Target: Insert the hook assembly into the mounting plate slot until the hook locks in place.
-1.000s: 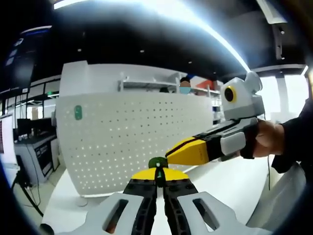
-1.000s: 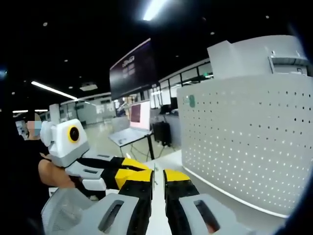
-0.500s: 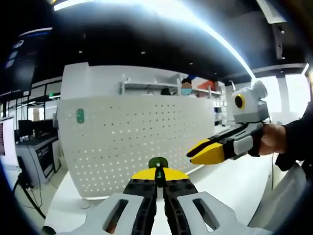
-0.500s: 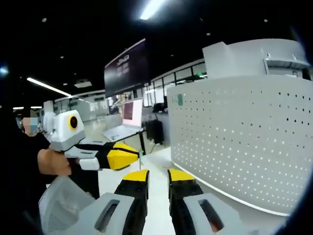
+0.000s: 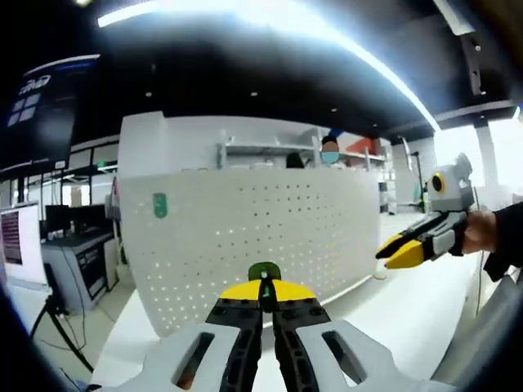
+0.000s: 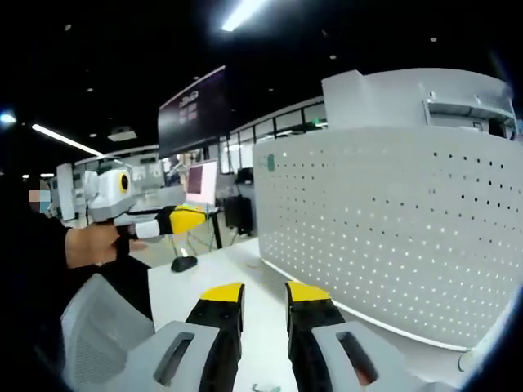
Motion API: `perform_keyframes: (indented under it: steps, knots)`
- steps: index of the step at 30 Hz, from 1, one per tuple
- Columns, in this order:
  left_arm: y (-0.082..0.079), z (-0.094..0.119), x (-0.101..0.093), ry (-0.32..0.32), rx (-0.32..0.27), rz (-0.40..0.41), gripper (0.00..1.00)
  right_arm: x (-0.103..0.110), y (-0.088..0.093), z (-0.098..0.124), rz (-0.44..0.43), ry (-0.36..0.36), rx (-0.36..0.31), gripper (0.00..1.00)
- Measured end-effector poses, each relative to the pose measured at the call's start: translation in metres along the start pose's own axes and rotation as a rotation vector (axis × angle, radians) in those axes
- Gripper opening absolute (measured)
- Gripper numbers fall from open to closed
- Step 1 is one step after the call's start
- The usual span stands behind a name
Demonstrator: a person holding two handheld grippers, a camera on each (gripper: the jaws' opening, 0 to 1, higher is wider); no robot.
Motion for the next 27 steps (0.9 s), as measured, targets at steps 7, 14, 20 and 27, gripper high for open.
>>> perform_keyframes:
  steps: [7,14,20,27]
  knots:
    - [-0.016,-0.016,0.022,-0.048,-0.02,-0.018,0.03,0.003,0.007,0.012,0.046,0.017,0.035,0.25]
    - [-0.034,-0.037,0.044,-0.083,-0.046,-0.042,0.03,0.003,0.014,0.028,0.042,0.033,0.049,0.27]
    - [-0.041,-0.05,0.057,-0.103,-0.063,-0.036,0.03,-0.01,0.019,0.047,0.03,0.087,0.058,0.27]
    - [-0.048,-0.072,0.065,-0.109,-0.07,-0.063,0.03,-0.024,0.02,0.063,0.012,0.137,0.054,0.28]
Point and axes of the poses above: the point that each gripper's makers call its tool centre point, and the gripper's own axes: z roughly backward along the fingers, x roughly to its left, y roughly out of its underside, the point moved 2 cm from there along z, roughly backward along the fingers, and after that the axes turned 6 degrees about -x, right-handed, at the moved point
